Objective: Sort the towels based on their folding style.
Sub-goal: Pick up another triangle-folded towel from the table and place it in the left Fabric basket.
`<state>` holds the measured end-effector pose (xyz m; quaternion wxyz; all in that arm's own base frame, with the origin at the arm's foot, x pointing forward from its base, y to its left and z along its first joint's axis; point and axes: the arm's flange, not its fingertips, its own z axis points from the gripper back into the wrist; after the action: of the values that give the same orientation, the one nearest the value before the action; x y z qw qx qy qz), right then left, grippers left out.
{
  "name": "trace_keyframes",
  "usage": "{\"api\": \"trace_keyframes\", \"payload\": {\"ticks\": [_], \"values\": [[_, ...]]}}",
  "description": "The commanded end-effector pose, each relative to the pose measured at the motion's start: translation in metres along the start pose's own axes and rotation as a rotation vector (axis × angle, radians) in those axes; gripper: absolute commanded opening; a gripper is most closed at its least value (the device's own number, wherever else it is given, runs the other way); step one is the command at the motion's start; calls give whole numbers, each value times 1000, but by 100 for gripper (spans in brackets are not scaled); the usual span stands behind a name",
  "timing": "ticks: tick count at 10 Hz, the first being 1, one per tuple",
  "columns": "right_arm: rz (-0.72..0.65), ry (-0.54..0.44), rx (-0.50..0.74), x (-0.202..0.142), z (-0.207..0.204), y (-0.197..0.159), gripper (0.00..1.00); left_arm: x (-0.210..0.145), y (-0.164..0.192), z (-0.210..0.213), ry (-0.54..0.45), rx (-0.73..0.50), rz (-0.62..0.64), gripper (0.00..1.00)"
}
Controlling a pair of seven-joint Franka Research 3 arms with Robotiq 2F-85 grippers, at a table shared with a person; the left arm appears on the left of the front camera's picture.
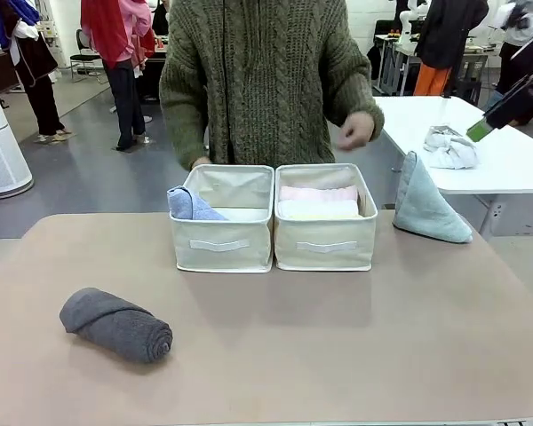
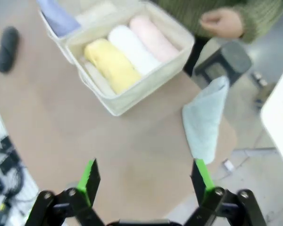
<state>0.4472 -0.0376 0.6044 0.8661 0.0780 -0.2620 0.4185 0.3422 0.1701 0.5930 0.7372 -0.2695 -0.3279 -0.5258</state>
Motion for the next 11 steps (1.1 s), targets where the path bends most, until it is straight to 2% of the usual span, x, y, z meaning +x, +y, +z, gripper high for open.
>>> {"api": "trace_keyframes", "payload": {"ticks": [1, 6, 7, 8, 10, 11], "values": [[-33, -75, -6, -6, 19, 13, 100, -1, -1, -3, -25, 22, -21, 100], [-12, -58, -15, -4, 26, 5, 100, -1, -1, -3, -25, 22, -21, 100], [96, -33, 15, 8, 22, -1, 100, -1, -1, -3, -25, 22, -21, 100], [159, -17, -24, 26, 11, -17, 100, -1, -1, -3, -25, 22, -21, 100], [260, 145, 48, 50, -28, -51, 100, -1, -1, -3, -25, 22, -21, 100], [286, 241, 33, 61, -49, -72, 100, -1, -1, -3, -25, 22, -21, 100]]}}
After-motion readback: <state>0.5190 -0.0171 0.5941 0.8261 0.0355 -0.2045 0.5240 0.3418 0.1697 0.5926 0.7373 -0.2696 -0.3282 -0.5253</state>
